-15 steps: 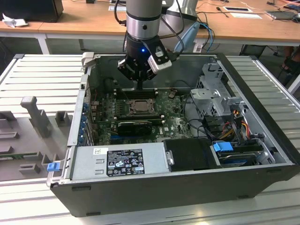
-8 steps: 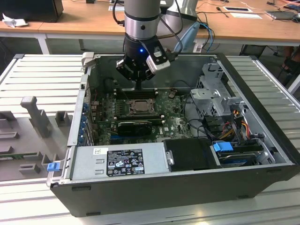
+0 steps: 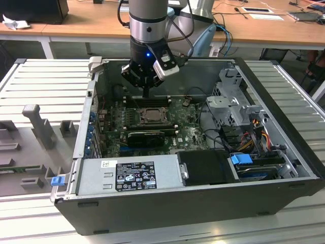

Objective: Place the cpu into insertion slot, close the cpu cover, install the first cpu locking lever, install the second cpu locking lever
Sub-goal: 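Install the first cpu locking lever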

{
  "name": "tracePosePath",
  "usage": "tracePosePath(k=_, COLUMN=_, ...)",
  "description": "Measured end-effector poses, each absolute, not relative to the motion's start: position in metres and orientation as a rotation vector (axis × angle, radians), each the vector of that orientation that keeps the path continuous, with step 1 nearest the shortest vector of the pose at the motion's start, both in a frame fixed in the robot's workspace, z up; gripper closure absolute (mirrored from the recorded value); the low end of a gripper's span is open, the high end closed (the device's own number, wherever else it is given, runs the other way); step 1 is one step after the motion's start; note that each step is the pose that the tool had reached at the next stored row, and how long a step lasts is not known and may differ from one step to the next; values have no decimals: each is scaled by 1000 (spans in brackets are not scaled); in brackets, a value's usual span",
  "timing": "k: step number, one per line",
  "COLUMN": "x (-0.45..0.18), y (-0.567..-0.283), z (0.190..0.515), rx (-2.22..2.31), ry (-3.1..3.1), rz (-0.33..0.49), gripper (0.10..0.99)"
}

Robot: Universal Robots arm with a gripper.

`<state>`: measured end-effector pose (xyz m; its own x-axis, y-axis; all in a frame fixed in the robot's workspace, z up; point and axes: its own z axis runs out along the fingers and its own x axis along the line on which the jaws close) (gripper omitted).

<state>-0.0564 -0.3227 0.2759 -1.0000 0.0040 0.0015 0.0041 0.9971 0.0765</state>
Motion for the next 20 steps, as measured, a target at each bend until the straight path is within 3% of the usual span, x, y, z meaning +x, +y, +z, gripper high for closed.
tracePosePath(k=20, x=-76, y=-323, z=273, rx=-6, ry=-3139, rz=-121, gripper=980)
